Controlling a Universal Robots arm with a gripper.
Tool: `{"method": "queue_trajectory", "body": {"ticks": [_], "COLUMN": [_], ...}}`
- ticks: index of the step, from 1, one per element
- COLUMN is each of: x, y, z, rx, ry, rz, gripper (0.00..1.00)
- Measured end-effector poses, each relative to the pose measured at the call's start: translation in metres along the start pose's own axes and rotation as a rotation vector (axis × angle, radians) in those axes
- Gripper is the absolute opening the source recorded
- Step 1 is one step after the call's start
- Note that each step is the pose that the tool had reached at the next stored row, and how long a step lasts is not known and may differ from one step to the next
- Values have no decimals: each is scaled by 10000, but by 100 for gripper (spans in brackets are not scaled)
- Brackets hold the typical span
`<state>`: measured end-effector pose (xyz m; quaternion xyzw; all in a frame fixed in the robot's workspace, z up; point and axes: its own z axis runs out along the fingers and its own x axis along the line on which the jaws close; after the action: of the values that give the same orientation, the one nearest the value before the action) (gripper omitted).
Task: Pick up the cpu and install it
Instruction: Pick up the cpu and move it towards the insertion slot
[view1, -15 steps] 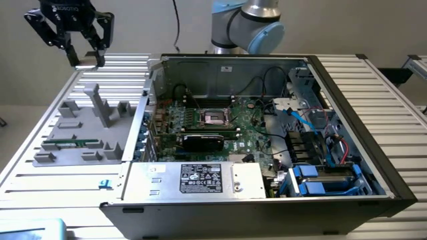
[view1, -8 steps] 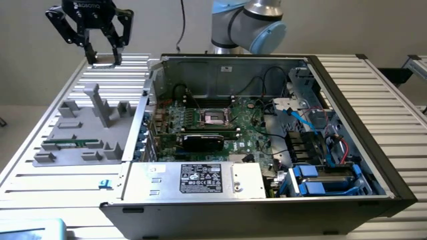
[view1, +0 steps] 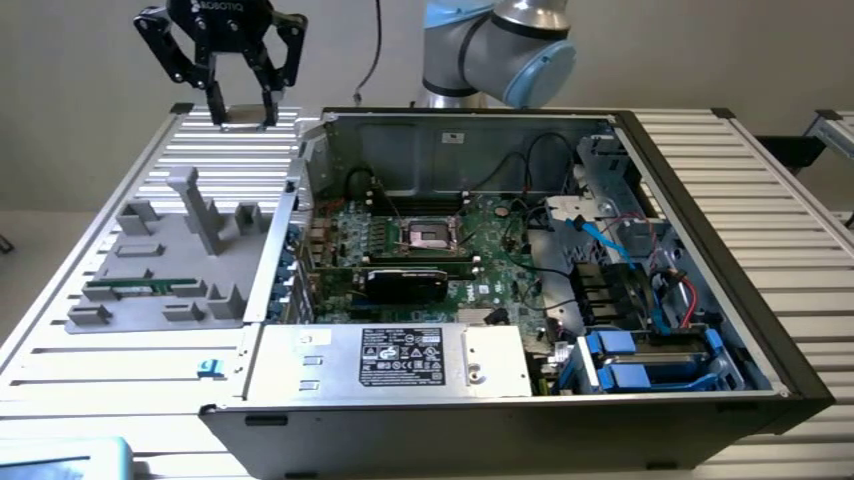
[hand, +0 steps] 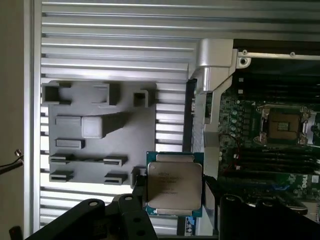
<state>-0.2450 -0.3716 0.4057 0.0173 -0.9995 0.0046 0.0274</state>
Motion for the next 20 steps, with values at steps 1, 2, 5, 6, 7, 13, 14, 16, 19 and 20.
{"method": "queue_trajectory", "body": {"ticks": [1, 2, 5, 6, 7, 13, 14, 16, 19, 20], "x": [-47, -92, -227, -272, -317, -586, -631, -725, -850, -892], "y": [-2, -4, -8, -10, -12, -21, -23, -26, -30, -32], "z": [-9, -17, -36, -41, -46, -70, -72, -77, -84, -86], "rx": [0, 1, 1, 1, 1, 1, 1, 1, 1, 0], "ry": [0, 1, 1, 1, 1, 1, 0, 1, 1, 0], "rz": [-1, -1, 0, 0, -1, -1, 0, 0, 0, 0], "gripper": [55, 55, 55, 55, 55, 55, 55, 55, 55, 55]}}
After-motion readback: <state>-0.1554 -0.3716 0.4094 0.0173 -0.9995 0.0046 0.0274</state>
